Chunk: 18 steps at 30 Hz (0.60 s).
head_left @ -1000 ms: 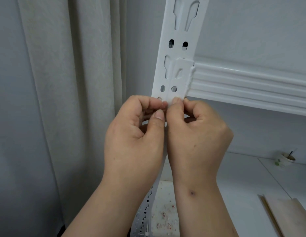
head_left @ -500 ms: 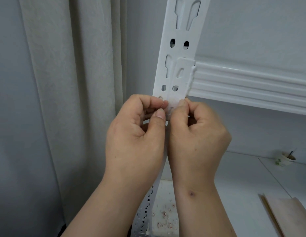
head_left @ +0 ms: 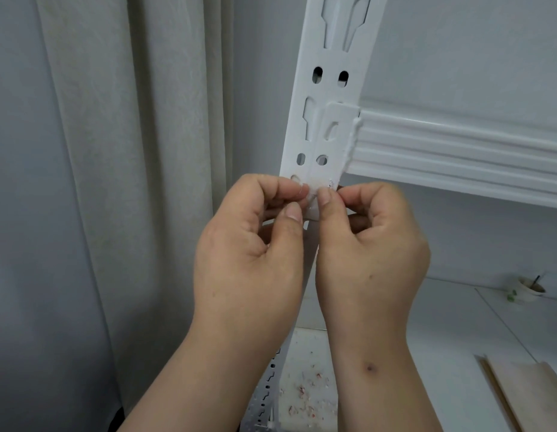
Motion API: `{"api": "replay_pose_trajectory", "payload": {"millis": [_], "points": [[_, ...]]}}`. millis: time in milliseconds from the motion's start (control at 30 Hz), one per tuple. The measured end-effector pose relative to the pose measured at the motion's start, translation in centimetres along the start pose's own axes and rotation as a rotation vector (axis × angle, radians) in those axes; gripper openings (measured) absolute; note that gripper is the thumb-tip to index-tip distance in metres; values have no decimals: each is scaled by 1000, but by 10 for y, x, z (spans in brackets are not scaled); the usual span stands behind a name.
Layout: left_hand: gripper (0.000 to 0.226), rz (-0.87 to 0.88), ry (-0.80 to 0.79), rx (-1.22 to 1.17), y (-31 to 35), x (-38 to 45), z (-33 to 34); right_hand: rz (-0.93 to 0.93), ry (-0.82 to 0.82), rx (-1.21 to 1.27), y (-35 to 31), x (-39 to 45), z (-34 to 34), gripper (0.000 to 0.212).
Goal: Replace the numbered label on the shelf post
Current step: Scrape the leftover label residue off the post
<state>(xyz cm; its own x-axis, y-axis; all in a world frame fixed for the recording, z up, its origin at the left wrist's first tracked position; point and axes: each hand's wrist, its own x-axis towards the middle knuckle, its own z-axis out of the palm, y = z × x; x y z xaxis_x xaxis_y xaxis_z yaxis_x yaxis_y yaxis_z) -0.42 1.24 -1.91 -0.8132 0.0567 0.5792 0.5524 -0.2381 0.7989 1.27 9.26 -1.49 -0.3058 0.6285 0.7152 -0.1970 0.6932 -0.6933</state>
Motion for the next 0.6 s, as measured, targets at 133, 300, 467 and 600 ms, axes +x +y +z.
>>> {"api": "replay_pose_trajectory", "payload": {"millis": [133,300,467,600], "points": [[17,1,12,18,0,0,1,-137,52,-67,-4,-3,2,10],[19,5,4,25,-1,-1,0,-161,95,-113,-5,-3,2,7],[16,-4,5,40,-1,-2,1,-53,0,-77,-9,3,-1,13],[14,-19,13,59,2,-3,0,89,11,36,-6,4,-9,15]]}}
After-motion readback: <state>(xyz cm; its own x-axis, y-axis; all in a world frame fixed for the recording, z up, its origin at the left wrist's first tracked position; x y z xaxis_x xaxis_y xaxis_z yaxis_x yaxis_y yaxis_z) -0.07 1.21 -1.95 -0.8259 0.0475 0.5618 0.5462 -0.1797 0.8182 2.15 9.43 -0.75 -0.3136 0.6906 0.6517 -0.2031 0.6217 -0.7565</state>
